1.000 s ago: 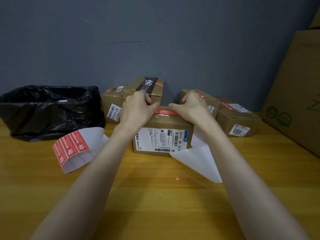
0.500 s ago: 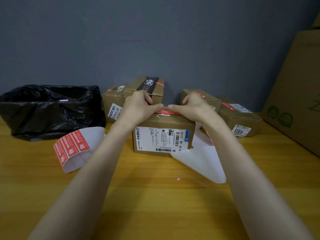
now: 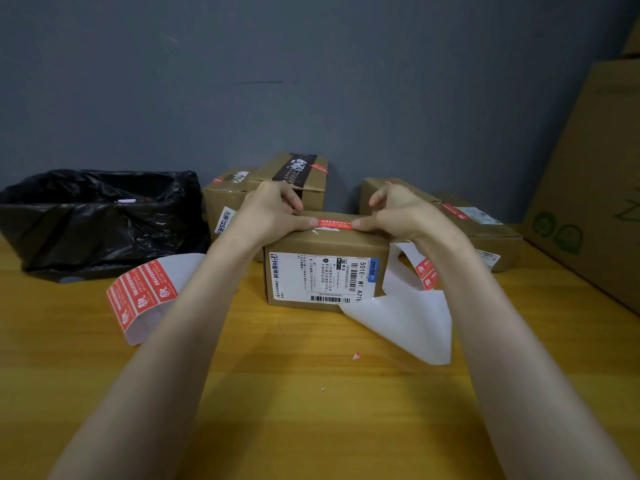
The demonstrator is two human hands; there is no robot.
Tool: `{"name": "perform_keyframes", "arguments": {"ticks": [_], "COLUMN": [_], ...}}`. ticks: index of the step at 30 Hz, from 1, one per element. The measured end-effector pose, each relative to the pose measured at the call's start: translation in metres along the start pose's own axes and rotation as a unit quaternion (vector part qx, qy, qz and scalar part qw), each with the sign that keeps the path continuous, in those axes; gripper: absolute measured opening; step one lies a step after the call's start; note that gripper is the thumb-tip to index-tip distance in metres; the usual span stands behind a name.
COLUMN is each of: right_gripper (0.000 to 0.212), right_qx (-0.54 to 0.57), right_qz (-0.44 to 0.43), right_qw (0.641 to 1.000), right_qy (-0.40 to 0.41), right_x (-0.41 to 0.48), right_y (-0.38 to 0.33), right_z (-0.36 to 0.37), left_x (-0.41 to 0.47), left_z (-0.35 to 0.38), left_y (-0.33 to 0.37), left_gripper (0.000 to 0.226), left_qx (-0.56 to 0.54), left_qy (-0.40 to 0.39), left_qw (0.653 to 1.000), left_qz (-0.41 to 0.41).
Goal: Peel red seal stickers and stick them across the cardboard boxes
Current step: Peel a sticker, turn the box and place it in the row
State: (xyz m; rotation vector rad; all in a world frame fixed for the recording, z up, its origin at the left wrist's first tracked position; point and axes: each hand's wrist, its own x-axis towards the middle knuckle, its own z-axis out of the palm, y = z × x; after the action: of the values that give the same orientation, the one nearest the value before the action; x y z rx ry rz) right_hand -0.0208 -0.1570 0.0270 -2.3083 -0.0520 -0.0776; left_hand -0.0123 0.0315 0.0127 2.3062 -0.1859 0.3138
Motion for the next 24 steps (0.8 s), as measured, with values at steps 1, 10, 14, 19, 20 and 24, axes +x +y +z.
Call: {"name": "perform_keyframes", "arguments": {"ticks": [1, 10, 14, 19, 20, 24], "right_gripper": [0.041, 0.045, 0.062, 0.054, 0.05, 0.028], "right_qx": [0.02, -0.007, -0.073, -0.047, -0.033, 0.037], "right_qz": [0.002, -0.017, -0.036, -0.027, -0.02, -0.003], "right_qw": [1.0, 1.0, 0.996, 0.999, 0.999, 0.999], "right_qy": [-0.002, 0.004, 0.036, 0.006, -0.004, -0.025], "right_x": [0.001, 0.0, -0.003, -0.001, 0.0, 0.004], "right_y": [0.002, -0.001, -0.006, -0.004, -0.003, 0.004], "right_z": [-0.001, 0.002, 0.011, 0.005, 0.003, -0.003], "left_x": [0.0, -0.008, -0.008, -0.003, -0.002, -0.001], "left_z": [-0.001, 0.017, 0.014, 0.003, 0.001, -0.006], "left_y": [0.0, 0.014, 0.012, 0.006, 0.005, 0.003], "left_gripper": [0.025, 0.042, 0.037, 0.029, 0.028, 0.022], "left_qx": [-0.004, 0.069, 0.052, 0.008, 0.005, -0.028], "left_qy": [-0.007, 0.067, 0.055, 0.012, 0.005, -0.017], "left_qw": [1.0, 0.995, 0.997, 1.0, 1.0, 0.999], "left_qz": [-0.002, 0.004, 0.001, -0.022, -0.024, -0.039]}}
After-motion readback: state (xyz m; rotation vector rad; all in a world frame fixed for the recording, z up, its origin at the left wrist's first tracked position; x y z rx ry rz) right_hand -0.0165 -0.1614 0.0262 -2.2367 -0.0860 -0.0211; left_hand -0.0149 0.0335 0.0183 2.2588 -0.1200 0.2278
